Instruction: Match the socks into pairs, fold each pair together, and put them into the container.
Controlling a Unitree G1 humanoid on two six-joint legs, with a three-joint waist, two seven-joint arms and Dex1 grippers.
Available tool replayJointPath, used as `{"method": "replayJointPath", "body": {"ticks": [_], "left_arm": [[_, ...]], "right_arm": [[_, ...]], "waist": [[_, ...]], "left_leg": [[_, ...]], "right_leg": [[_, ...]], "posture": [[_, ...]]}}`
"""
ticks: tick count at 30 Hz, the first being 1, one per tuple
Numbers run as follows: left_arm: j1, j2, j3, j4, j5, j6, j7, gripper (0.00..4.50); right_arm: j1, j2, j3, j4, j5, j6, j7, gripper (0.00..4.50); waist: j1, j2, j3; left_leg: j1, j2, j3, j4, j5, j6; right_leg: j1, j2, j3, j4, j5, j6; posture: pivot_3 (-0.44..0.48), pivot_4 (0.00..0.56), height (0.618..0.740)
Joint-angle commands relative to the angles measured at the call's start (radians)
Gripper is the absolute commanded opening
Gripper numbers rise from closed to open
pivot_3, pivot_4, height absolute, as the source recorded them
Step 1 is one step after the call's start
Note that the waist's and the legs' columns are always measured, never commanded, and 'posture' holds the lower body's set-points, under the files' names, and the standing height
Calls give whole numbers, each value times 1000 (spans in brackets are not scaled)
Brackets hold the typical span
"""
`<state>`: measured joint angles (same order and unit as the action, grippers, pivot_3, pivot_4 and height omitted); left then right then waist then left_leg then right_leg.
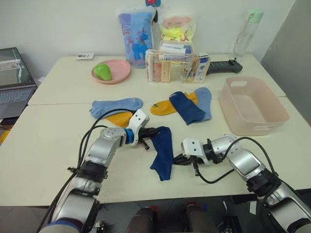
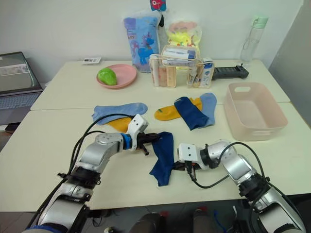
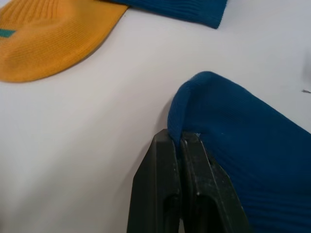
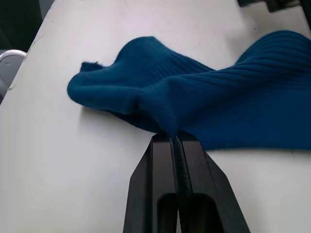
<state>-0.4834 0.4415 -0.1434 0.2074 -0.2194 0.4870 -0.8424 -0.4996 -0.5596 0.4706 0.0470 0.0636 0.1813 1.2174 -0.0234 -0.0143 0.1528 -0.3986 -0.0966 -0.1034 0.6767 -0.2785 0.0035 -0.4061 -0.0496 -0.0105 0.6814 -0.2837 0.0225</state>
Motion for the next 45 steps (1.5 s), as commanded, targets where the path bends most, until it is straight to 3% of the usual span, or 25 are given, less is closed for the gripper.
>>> {"method": "replayJointPath", "body": {"ticks": [1,10,13,15,21,25,31,36,41,42,45], "left_arm": [[112,25,51,-197,-46,102,41,25],[414,-40,144,-640,-154,306,247,25],[438,-92,156,-658,-148,290,320,25],[425,-129,169,-627,-136,257,363,0],[418,-105,213,-605,-145,218,363,1633],[389,-45,256,-562,-170,190,307,2898],[258,50,214,-416,-175,157,174,2898],[182,66,134,-269,-112,81,129,2898],[189,90,78,-247,-79,36,66,2898],[195,90,78,-243,-78,33,66,2726],[211,95,68,-230,-69,14,47,1970]], "right_arm": [[-38,-30,-55,31,9,-26,20,0],[-175,-21,-81,238,-2,-89,78,0],[-192,-3,-93,272,3,-105,69,0],[-191,-3,-113,274,12,-92,55,488],[-117,-33,-269,135,89,78,-64,2419],[17,-69,-353,-64,159,259,-123,2425],[254,-106,-383,-350,231,438,-202,2425],[365,-79,-320,-358,163,400,-295,2425],[392,-54,-316,-393,181,423,-336,2425],[401,-43,-315,-395,183,424,-349,2425],[443,-11,-307,-391,185,408,-379,1794]], "waist": [[-2,0,0],[-2,0,0],[8,0,0],[15,0,0],[26,0,0],[27,0,0],[35,0,0],[33,0,0],[26,0,0],[25,0,0],[24,0,0]], "left_leg": [[0,0,0,0,0,0],[0,0,0,0,0,0],[0,0,0,0,0,0],[1,0,0,0,0,0],[0,0,0,0,0,0],[0,0,0,0,0,0],[0,0,0,0,0,0],[0,0,1,0,0,0],[1,0,1,0,0,0],[1,0,0,0,0,0],[1,1,0,-1,0,0]], "right_leg": [[0,0,0,0,0,0],[1,0,0,-1,0,0],[1,0,0,0,0,0],[1,0,0,0,0,0],[1,0,0,-1,0,0],[1,0,0,-1,0,0],[1,0,0,-1,0,0],[1,0,0,-1,0,0],[1,0,0,0,0,0],[1,0,0,0,0,0],[1,0,0,0,0,0]], "posture": [[0,150,740],[0,150,740],[0,150,740],[0,150,740],[0,150,740],[0,150,740],[0,150,740],[0,150,740],[0,150,740],[0,150,740],[0,150,740]]}}
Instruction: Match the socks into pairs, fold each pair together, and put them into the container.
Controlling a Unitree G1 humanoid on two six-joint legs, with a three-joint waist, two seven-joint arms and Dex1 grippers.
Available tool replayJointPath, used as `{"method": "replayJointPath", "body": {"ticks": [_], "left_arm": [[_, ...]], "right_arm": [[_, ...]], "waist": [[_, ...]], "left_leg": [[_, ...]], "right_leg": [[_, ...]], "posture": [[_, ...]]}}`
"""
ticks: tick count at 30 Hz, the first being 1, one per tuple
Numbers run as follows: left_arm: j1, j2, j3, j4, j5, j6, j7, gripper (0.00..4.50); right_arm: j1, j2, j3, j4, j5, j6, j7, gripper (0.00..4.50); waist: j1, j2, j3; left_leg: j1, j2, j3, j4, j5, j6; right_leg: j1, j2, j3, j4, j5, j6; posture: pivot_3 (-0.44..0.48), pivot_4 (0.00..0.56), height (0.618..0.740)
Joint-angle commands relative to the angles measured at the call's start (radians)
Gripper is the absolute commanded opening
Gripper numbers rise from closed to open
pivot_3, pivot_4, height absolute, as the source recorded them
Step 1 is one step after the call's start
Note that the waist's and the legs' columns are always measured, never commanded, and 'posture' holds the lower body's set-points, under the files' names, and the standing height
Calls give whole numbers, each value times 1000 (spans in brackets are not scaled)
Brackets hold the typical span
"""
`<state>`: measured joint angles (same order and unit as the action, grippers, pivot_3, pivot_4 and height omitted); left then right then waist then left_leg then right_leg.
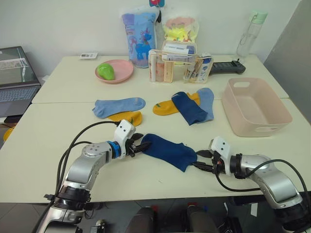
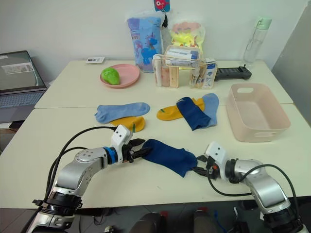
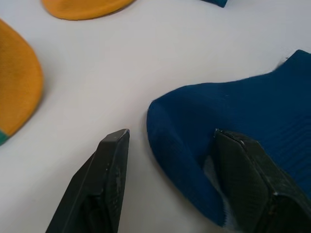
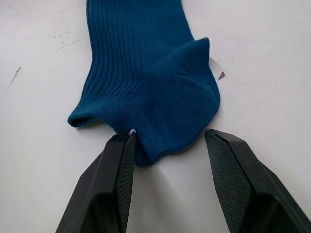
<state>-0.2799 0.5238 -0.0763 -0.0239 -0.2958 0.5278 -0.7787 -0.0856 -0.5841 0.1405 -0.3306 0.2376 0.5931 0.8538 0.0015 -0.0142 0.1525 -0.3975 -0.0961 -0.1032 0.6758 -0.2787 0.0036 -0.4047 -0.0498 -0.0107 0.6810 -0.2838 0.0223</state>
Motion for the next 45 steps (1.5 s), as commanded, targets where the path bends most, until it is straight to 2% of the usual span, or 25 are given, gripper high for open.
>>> {"method": "replayJointPath", "body": {"ticks": [1,5,6,7,11,14,22,25,29,37,40,42,44,45], "left_arm": [[10,11,1,2,8,-29,-17,1676],[22,4,6,-9,5,-27,-17,437],[25,3,8,-12,4,-26,-17,111],[30,2,11,-21,2,-23,-15,18],[78,-1,42,-89,-32,21,9,18],[179,-33,79,-196,-85,54,52,18],[401,-184,130,-410,-106,75,271,18],[421,-220,137,-431,-95,62,326,18],[437,-213,127,-438,-94,54,329,18],[447,-185,108,-414,-88,31,307,18],[442,-172,128,-414,-104,33,289,654],[428,-151,158,-412,-121,33,273,1281],[407,-89,196,-395,-111,-3,234,1918],[404,-38,200,-380,-78,-57,195,2198]], "right_arm": [[35,15,25,-22,18,-3,-11,1496],[19,31,7,-38,48,17,-28,118],[12,33,3,-35,47,15,-35,0],[8,28,-1,-30,47,13,-33,0],[-33,-7,-21,-3,56,24,-5,0],[-123,-52,-3,53,46,54,30,0],[-244,-68,64,154,51,42,116,0],[-259,-94,89,166,57,50,176,0],[-271,-130,101,187,49,42,231,0],[-286,-118,82,245,28,-18,222,0],[-276,-117,50,231,45,-43,219,643],[-258,-134,26,213,35,-90,213,1295],[-236,-151,-25,170,73,-93,224,1984],[-229,-154,-53,143,101,-73,224,1997]], "waist": [[0,0,0],[-1,0,0],[-1,0,0],[-1,0,0],[-2,0,0],[-5,1,0],[2,0,0],[5,0,0],[6,0,0],[8,0,0],[8,0,0],[9,0,0],[10,0,0],[10,1,0]], "left_leg": [[0,0,0,0,0,0],[0,0,0,0,0,0],[0,0,0,0,0,0],[0,0,0,0,0,0],[0,0,0,0,0,0],[0,0,1,0,0,0],[0,0,1,0,0,1],[0,0,1,0,0,1],[0,0,1,0,-1,1],[0,0,1,0,-1,1],[0,0,1,0,-1,1],[0,0,1,0,-1,1],[0,0,1,0,-1,1],[0,0,1,0,-1,1]], "right_leg": [[0,0,0,0,0,0],[0,0,0,0,0,0],[0,0,0,0,0,0],[0,0,0,0,0,0],[0,0,1,0,0,0],[0,0,1,0,0,0],[0,0,0,-1,0,0],[1,0,0,-1,0,0],[1,0,0,-1,0,0],[1,0,0,-1,0,0],[1,0,0,-1,0,0],[1,0,0,-1,0,0],[1,0,0,-1,0,0],[0,0,0,-1,0,0]], "posture": [[0,150,740],[0,150,740],[0,150,740],[0,150,740],[0,150,740],[0,150,740],[0,150,740],[0,150,740],[0,150,740],[0,150,740],[0,150,740],[0,150,740],[0,150,740],[0,150,740]]}}
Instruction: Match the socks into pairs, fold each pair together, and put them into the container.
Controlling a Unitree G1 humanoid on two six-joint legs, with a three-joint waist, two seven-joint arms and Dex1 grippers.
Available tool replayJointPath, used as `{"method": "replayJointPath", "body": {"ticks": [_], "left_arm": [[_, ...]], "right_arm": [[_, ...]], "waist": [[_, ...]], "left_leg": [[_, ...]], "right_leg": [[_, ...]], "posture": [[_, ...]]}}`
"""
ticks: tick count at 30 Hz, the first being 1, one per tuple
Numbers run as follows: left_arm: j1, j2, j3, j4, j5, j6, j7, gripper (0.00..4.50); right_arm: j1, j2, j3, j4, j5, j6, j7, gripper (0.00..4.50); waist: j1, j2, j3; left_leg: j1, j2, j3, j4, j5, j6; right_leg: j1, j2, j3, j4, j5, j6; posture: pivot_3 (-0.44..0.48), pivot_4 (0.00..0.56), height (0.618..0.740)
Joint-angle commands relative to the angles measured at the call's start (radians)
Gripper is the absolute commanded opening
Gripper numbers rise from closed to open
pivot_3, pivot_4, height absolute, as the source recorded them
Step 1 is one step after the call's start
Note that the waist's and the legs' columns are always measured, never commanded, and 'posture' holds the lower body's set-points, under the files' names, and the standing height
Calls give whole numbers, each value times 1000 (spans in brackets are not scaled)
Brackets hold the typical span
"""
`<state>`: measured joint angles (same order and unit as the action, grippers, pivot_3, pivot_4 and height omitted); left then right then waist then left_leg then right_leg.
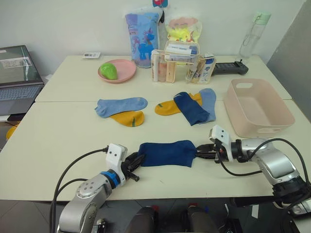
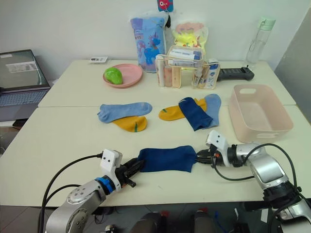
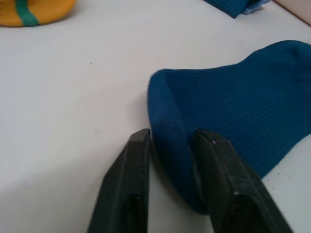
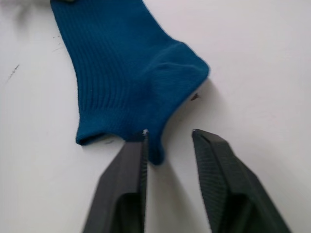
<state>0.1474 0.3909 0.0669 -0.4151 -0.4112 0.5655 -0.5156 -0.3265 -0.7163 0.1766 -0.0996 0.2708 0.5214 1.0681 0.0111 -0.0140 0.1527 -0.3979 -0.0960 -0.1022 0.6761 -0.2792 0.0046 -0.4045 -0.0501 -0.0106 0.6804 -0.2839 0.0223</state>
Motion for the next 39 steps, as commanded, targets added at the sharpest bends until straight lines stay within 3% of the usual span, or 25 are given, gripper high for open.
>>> {"method": "replayJointPath", "body": {"ticks": [1,2,8,12,15,18,20,22,29,33,36,39], "left_arm": [[-22,154,53,31,77,-170,-123,2529],[-22,196,57,49,91,-228,-169,2802],[-26,352,37,152,142,-483,-390,2802],[-56,384,-20,196,179,-628,-486,2802],[-90,382,-61,236,219,-703,-512,2802],[-132,376,-98,273,260,-802,-529,3377],[-153,390,-129,320,332,-916,-533,3988],[-171,388,-145,359,362,-969,-528,4491],[-241,375,-203,469,442,-1031,-493,4491],[-240,384,-240,526,479,-1075,-495,3603],[-240,382,-252,533,471,-1053,-499,2568],[-245,376,-261,537,465,-1029,-494,1556]], "right_arm": [[21,-29,-110,-117,96,18,18,1997],[32,-39,-119,-146,114,25,29,1997],[90,-64,-47,-249,57,-76,47,1997],[102,-41,35,-252,-25,-178,39,1997],[107,-30,80,-225,-82,-256,30,1997],[112,-25,93,-201,-114,-313,28,2596],[109,-18,101,-188,-120,-329,31,3246],[105,-14,115,-170,-136,-358,40,3264],[86,1,160,-92,-193,-430,56,3264],[59,-4,190,-35,-261,-493,54,3264],[45,16,183,-15,-260,-494,38,2622],[42,28,175,-8,-256,-479,35,1585]], "waist": [[1,0,0],[-1,1,0],[1,1,0],[1,2,1],[2,1,1],[3,1,1],[4,1,1],[4,1,1],[4,2,1],[4,2,0],[4,2,0],[5,3,0]], "left_leg": [[0,0,0,0,0,0],[0,0,0,0,0,0],[0,0,0,-1,0,1],[0,0,0,-1,0,1],[0,0,0,-1,0,1],[0,0,0,-1,0,1],[0,0,0,-1,0,1],[0,0,0,-1,0,0],[1,0,0,0,0,1],[2,0,0,-1,0,1],[6,0,0,-1,-1,2],[11,0,0,-1,-3,5]], "right_leg": [[0,0,0,0,0,0],[0,0,0,0,0,0],[0,0,0,-1,0,-1],[0,0,0,-1,0,-1],[0,-1,0,-2,0,-1],[0,0,0,-1,0,-1],[0,0,0,-1,0,0],[0,0,0,-1,0,0],[0,0,0,-1,0,0],[1,0,0,0,0,0],[5,0,0,0,0,0],[10,0,0,-1,0,0]], "posture": [[0,150,740],[0,150,740],[0,150,740],[0,150,740],[0,150,740],[0,150,740],[0,150,740],[0,150,740],[0,150,740],[0,150,740],[0,150,740],[0,150,740]]}}
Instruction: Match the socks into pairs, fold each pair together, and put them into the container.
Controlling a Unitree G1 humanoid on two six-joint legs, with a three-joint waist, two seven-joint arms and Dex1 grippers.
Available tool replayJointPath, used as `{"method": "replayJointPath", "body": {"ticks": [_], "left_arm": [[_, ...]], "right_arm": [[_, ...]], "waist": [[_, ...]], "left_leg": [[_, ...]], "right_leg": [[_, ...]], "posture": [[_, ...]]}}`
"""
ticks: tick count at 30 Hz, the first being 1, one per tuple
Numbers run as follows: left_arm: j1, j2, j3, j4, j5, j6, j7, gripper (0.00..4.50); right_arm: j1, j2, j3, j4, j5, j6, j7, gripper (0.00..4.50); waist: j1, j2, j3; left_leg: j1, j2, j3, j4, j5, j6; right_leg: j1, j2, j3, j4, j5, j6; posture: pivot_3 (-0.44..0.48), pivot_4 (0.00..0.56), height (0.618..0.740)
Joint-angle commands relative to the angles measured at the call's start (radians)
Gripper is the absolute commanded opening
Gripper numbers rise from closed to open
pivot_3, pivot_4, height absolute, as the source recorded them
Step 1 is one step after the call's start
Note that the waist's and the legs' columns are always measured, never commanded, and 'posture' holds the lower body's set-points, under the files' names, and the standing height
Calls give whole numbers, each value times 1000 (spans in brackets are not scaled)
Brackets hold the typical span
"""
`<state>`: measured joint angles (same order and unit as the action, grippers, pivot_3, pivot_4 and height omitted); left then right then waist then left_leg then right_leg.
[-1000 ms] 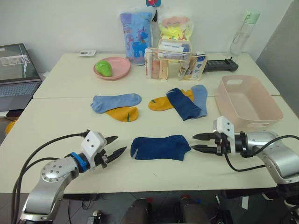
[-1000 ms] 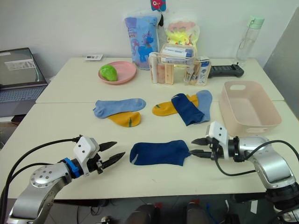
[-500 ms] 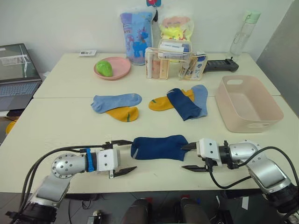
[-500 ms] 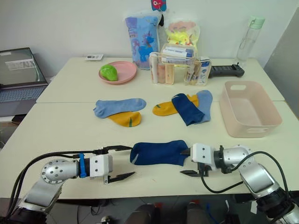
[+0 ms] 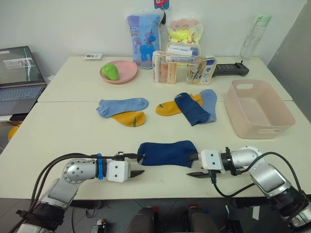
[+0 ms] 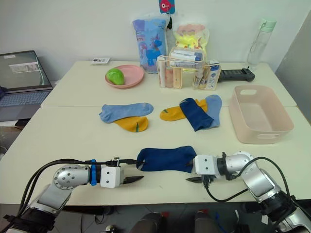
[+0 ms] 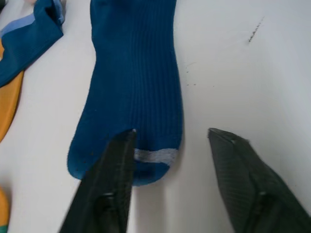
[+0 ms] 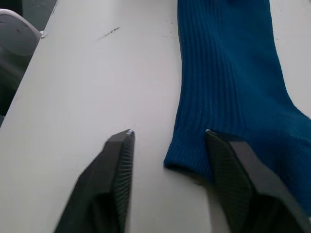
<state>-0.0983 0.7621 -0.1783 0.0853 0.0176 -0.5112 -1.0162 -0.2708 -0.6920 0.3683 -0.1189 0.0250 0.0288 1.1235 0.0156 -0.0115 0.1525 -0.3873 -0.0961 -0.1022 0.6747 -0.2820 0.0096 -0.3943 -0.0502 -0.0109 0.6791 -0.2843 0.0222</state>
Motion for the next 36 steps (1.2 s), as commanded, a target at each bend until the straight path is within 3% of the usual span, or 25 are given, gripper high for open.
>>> {"method": "replayJointPath", "body": {"ticks": [1,4,5,11,18,20,24,26,28,32,36], "left_arm": [[-1,-1,-16,35,29,67,12,1216],[8,3,-21,27,11,108,3,267],[13,6,-22,24,9,106,0,22],[22,-1,-16,0,-28,136,1,22],[39,27,29,-265,-224,447,-39,22],[53,69,57,-365,-319,578,-73,22],[93,231,155,-556,-643,965,-161,22],[95,288,205,-593,-795,1111,-182,22],[101,334,231,-601,-869,1195,-218,22],[110,357,199,-570,-828,1220,-244,22],[52,240,98,-473,-714,1202,-147,22]], "right_arm": [[-15,2,-19,13,-13,11,-21,1208],[-21,-7,-31,19,-9,13,-17,159],[-25,-9,-34,22,-6,15,-16,0],[-40,-8,-48,13,26,41,-2,0],[-34,-45,-102,-188,193,284,57,0],[-37,-66,-133,-263,278,392,70,0],[-62,-119,-197,-389,491,644,96,0],[-79,-132,-223,-429,616,780,91,0],[-83,-164,-223,-457,694,870,108,0],[-61,-195,-186,-453,690,881,107,0],[-75,-131,-146,-343,623,842,45,0]], "waist": [[0,0,0],[1,0,0],[0,0,0],[0,0,0],[0,0,2],[-1,-1,2],[-6,-2,5],[-9,-2,6],[-12,-2,6],[-11,-1,7],[-9,-1,7]], "left_leg": [[2,0,0,-1,0,0],[7,0,0,-4,0,1],[7,0,0,-4,0,1],[7,0,0,-5,0,1],[6,0,0,-6,0,1],[6,0,0,-8,0,1],[5,1,-1,-10,0,1],[6,1,-1,-10,0,1],[6,1,-1,-11,0,1],[6,1,-1,-11,0,1],[6,1,-1,-12,0,1]], "right_leg": [[2,0,0,0,0,0],[5,0,0,-2,0,0],[5,0,0,-2,0,0],[5,0,1,-2,0,0],[4,0,0,-3,0,0],[4,0,0,-4,-1,0],[3,0,0,-4,-1,-1],[4,0,0,-5,-1,-1],[4,0,-1,-5,-1,-1],[5,0,-1,-7,-2,-1],[5,0,-1,-6,-2,-1]], "posture": [[0,150,740],[0,150,740],[0,150,740],[0,150,740],[0,150,740],[0,150,740],[0,150,740],[0,150,740],[0,150,740],[0,150,740],[0,150,740]]}}
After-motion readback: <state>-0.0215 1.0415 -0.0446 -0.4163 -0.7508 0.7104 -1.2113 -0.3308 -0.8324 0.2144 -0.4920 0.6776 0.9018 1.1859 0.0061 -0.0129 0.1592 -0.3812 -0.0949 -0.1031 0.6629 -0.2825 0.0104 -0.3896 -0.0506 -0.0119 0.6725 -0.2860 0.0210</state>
